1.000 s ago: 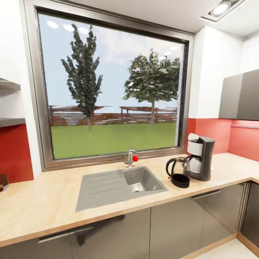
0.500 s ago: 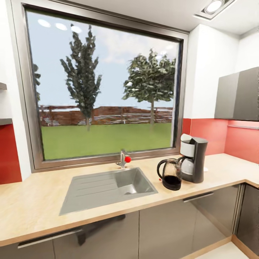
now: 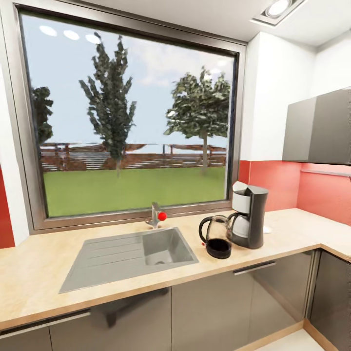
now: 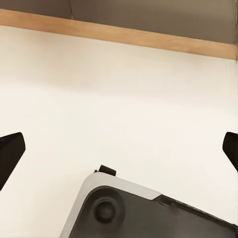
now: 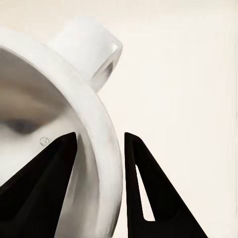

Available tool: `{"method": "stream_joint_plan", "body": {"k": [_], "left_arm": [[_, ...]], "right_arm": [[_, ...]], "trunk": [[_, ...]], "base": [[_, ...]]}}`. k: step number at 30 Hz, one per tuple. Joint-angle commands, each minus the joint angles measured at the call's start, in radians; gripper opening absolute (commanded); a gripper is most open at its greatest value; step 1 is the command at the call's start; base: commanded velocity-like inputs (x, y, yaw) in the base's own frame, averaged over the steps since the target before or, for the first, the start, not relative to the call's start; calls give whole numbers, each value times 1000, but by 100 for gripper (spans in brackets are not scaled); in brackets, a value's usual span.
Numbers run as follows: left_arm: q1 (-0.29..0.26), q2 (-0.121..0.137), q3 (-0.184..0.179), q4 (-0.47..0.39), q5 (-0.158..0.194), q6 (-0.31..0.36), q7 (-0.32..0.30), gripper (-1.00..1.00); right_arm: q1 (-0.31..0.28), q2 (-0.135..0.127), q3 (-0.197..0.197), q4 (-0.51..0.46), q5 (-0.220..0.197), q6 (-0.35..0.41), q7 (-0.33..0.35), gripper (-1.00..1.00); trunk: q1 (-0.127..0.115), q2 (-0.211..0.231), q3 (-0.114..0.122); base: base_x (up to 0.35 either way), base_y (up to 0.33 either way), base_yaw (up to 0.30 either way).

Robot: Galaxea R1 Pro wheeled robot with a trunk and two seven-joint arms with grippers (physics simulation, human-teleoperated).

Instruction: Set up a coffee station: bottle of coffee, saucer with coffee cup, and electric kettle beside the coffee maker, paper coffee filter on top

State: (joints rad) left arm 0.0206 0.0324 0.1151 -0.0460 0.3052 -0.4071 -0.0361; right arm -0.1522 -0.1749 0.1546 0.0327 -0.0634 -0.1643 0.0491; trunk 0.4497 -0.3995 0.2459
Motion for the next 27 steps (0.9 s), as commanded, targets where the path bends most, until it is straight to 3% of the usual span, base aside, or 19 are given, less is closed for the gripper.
{"method": "stream_joint_plan", "body": {"k": [1, 20, 27], "left_arm": [[1, 0, 8, -2, 0, -1, -4, 100], [1, 0, 8, -2, 0, -1, -4, 100], [1, 0, 8, -2, 0, -1, -4, 100]], "right_arm": [[-1, 0, 6, 3, -7, -6, 5, -100], [-1, 1, 6, 4, -7, -6, 5, -100], [-1, 1, 6, 4, -7, -6, 5, -100]], "trunk": [[0, -1, 0], [0, -1, 0], [0, -1, 0]], "base": [[1, -281, 0], [0, -281, 4], [0, -281, 213]]}}
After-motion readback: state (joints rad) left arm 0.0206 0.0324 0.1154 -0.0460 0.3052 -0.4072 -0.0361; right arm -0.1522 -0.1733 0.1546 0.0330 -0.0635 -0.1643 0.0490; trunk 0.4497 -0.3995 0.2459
